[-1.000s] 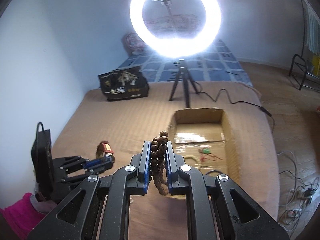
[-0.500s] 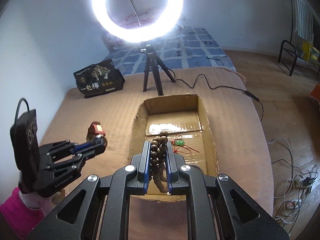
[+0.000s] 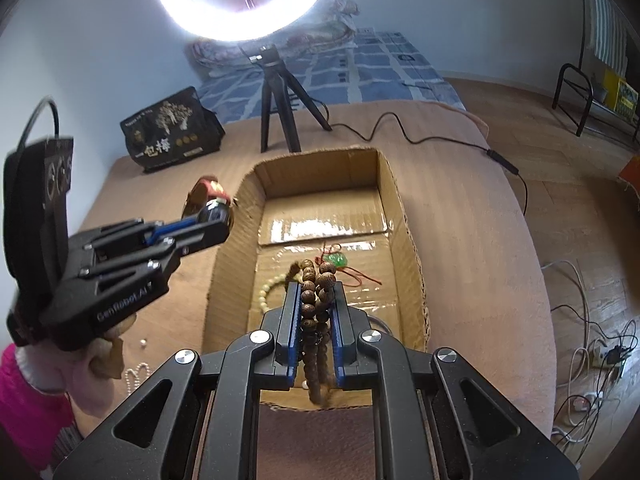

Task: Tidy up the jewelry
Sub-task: 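Carry the watch in the left gripper and the bead strand in the right gripper over the box, then open both grippers to drop the watch and bead strand into the box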

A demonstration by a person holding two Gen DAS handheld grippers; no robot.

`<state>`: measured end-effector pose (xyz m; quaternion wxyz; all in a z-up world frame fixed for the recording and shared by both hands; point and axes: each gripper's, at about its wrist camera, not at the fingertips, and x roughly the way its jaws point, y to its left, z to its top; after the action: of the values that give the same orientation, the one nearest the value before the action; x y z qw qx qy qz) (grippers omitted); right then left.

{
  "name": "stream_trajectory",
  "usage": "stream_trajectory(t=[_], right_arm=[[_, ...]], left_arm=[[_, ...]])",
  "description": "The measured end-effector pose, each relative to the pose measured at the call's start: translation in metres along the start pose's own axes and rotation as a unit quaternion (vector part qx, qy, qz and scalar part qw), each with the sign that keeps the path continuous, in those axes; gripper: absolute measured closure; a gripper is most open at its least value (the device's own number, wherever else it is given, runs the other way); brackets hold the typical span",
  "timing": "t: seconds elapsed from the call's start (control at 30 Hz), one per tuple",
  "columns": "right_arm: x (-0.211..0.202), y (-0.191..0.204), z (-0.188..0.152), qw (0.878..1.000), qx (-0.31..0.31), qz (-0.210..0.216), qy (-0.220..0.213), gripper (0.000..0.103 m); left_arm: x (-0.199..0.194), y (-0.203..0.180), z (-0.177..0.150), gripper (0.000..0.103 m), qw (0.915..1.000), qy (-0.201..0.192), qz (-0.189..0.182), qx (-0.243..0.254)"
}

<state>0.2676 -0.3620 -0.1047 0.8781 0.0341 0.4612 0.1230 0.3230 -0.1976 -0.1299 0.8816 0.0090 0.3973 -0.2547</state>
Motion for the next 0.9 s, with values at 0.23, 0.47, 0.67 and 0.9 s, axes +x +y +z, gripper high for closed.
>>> stream_trajectory(t=[0.23,0.47,0.67,0.9], right_arm=[[0.018,-0.004,-0.007,1.000,0.005,-0.002,0.016,0.091],[0.029,-0.008,-0.011,1.000,0.011,-0.006,0.027,0.091],[0.030,-0.008,-0.012,0.999,0.011,-0.019,0.029,0.091],[0.025,-0.003,-0.012,0.999,-0.009,-0.040,0.022,0.037]], left_arm=[[0.024,-0.002,0.004,0.094,0.9998,0.017,0.007,0.008],[0.031,0.002,0.006,0.094,0.9996,0.022,0.015,0.003],[0.032,0.006,0.010,0.094,0.9994,0.021,0.028,0.002],[0.027,0.004,0.012,0.064,0.9993,0.015,0.034,0.005]])
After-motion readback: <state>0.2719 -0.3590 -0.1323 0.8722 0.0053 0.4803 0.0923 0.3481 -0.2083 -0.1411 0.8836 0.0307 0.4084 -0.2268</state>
